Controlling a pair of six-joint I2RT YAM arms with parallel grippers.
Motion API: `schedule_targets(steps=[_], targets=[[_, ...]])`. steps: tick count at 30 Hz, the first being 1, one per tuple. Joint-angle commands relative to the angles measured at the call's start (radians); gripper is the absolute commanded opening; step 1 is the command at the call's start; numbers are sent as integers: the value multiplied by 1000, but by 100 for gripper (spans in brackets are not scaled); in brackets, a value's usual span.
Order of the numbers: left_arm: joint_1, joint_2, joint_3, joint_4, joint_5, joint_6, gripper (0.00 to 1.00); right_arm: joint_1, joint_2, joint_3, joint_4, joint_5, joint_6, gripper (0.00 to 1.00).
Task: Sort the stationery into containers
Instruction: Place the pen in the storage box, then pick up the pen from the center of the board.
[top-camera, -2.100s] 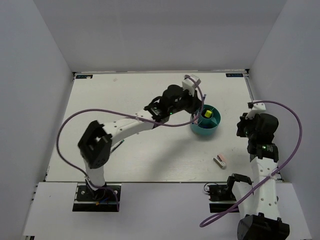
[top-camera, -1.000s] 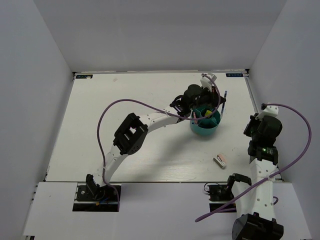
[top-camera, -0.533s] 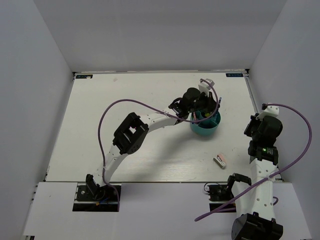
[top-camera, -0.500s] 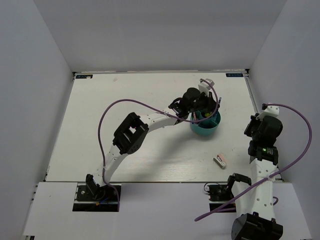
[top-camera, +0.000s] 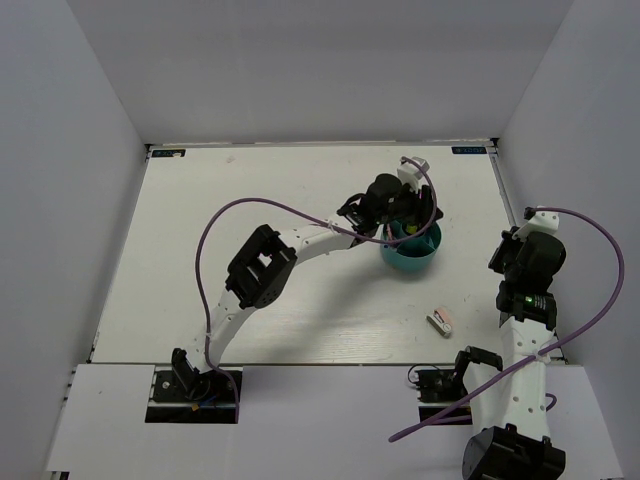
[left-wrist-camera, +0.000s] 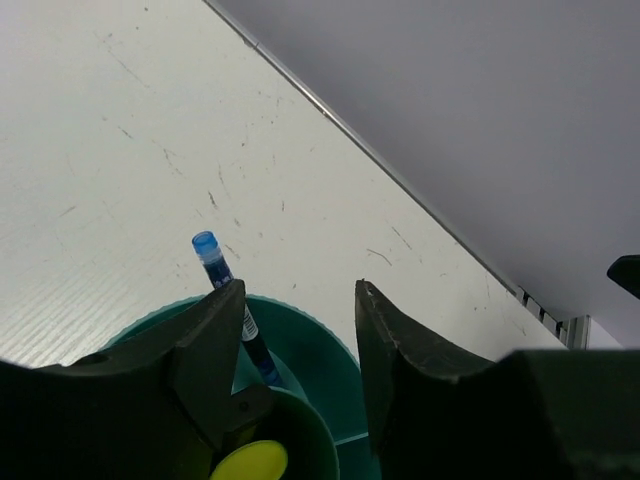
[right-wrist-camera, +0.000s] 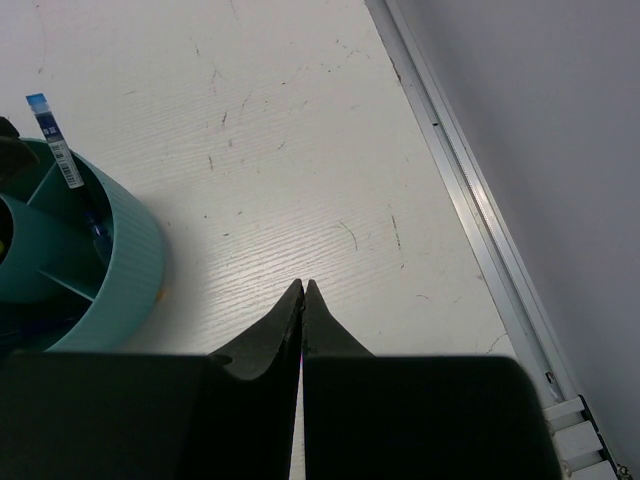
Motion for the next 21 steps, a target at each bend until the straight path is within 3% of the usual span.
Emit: schedule_targets(steps=[1,9,10,11,12,13,14,15,16,17,18,19,20,21], targets=[[2,-70,62,-1,-12,26,58,-3,-5,-7,48,6,3,0],[14,-187,122,-81,-61,120,56,-2,-5,11,21,-17,-3,0],[18,-211,51,-93,-101,126,40,-3,-6,12,16,-17,-11,17],[29,-238,11,-150,-125,128,26,-5,-2,13,4,-83,-11,42],[40,-349,-34,-183,-186,135,11,-5,-2,18,-2,-161,-46,79],[43,-391,-137,-211,-277,134,0,-3,5,18,-22,-207,-84,88],[52,-434,-248,-319,-325,128,0,-3,3,19,-51,-318,-130,89],[70,-556,-295,-360,-390,122,0,-3,29,22,-60,-429,-171,80],[80,-595,-386,-457,-424,119,0,-2,43,28,-106,-529,-189,55],[106,-629,-449,-587,-432,84,13,1,60,44,-125,-572,-251,10],[170,-724,-527,-643,-423,70,40,4,117,68,-207,-718,-273,0],[190,-752,-528,-778,-388,70,40,6,144,102,-208,-761,-307,0],[208,-840,-598,-838,-377,76,56,9,197,122,-282,-795,-390,0],[239,-864,-623,-983,-368,91,64,7,251,139,-312,-825,-413,0]])
